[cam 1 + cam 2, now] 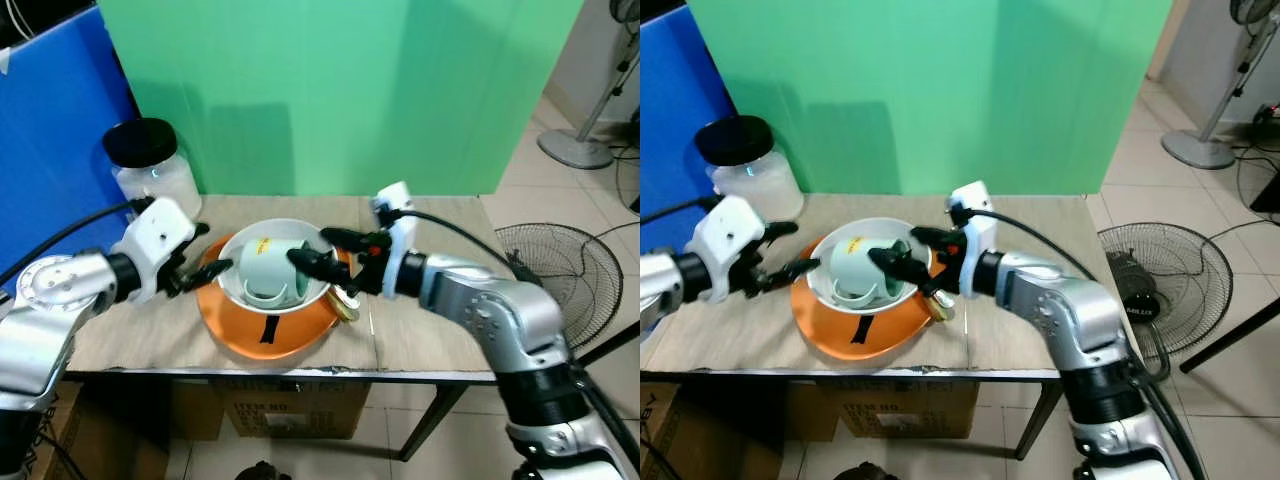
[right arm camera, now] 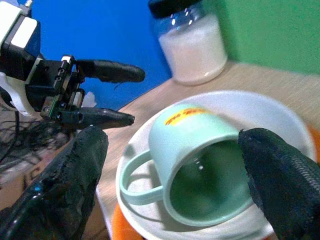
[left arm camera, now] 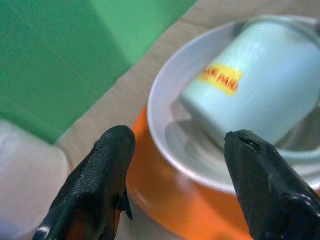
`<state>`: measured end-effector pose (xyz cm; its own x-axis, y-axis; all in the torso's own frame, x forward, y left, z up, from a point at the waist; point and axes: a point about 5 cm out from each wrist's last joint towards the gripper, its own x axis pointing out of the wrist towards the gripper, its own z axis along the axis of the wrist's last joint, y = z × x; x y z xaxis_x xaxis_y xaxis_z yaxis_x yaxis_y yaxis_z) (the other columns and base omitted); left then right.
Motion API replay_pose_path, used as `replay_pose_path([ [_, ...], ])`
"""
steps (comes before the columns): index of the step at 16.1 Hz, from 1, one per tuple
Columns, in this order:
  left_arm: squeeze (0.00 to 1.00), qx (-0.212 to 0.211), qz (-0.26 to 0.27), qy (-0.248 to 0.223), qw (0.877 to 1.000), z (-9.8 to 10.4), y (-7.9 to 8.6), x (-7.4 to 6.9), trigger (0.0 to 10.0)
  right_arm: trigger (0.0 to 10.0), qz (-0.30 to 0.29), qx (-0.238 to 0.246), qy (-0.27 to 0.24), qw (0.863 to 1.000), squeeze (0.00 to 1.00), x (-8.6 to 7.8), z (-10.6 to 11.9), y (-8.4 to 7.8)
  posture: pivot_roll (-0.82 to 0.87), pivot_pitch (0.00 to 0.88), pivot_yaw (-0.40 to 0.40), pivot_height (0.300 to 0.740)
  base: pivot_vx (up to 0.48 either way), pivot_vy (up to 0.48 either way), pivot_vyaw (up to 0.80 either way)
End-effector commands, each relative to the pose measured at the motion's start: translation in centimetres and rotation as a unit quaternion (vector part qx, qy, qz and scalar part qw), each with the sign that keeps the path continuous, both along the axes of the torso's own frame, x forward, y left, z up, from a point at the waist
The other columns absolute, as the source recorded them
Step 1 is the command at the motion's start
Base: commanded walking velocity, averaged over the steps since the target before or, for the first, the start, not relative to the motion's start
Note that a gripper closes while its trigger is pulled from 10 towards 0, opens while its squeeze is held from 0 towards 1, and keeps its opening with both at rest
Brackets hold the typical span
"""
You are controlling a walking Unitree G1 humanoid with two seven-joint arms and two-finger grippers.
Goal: Setting the table
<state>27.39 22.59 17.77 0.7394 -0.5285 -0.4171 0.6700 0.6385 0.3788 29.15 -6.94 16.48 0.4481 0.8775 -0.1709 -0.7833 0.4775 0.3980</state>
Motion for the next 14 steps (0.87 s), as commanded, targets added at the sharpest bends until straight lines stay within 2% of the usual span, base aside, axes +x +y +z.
replay_pose_path([
  [1, 0.0, 0.01, 0.001, -0.003, 1.0, 0.0, 0.0, 0.1, 10.0, 10.0, 0.016, 0.0, 0.008, 1.0, 0.89, 0.3, 0.0, 0.9, 0.13, 0.0, 0.028, 0.74, 0.0, 0.0, 0.0],
  [2, 0.0, 0.015, 0.003, 0.0, 1.0, -0.5, -0.2, 0.3, 10.0, 10.0, 0.015, -0.01, 0.013, 1.0, 0.0, 0.6, -0.4, 1.5, 0.13, 0.0, 0.029, 0.74, 0.0, 0.0, 0.0],
  [4, 0.0, 0.026, 0.013, -0.003, 1.0, -1.4, -0.5, 0.8, 10.0, 10.0, -0.011, -0.036, 0.028, 0.999, 0.0, 1.7, -1.0, 2.5, 0.12, 0.0, 0.03, 0.74, 0.0, 0.0, 0.0],
  [10, 0.0, 0.023, 0.033, -0.026, 0.999, -1.2, -0.3, 1.7, 10.0, 10.0, -0.012, -0.02, 0.065, 0.998, 0.0, 2.2, -1.2, 3.8, 0.13, 0.0, 0.029, 0.74, 0.0, 0.0, 0.0],
  [11, 0.0, 0.021, 0.029, -0.028, 0.999, -1.3, -0.6, 1.7, 10.0, 7.4, -0.01, -0.011, 0.072, 0.997, 0.0, 2.2, -1.3, 4.0, 0.13, 0.0, 0.029, 0.74, 0.0, 0.0, 0.0],
  [12, 0.0, 0.019, 0.027, -0.029, 0.999, -1.3, -0.8, 1.8, 10.0, 6.2, -0.01, -0.006, 0.077, 0.997, 0.0, 2.2, -1.3, 4.1, 0.13, 0.0, 0.03, 0.74, 0.0, 0.0, 0.0],
  [13, 0.0, 0.013, 0.024, -0.031, 0.999, -1.3, -1.1, 1.8, 10.0, 2.8, -0.01, -0.001, 0.083, 0.996, 0.0, 2.2, -1.3, 4.1, 0.13, 0.0, 0.03, 0.74, 0.0, 0.0, 0.0],
  [14, 0.0, 0.011, 0.022, -0.031, 0.999, -1.3, -1.2, 1.8, 10.0, 0.0, -0.009, 0.002, 0.088, 0.996, 0.0, 2.1, -1.4, 4.1, 0.13, 0.0, 0.03, 0.74, 0.0, 0.0, 0.0],
])
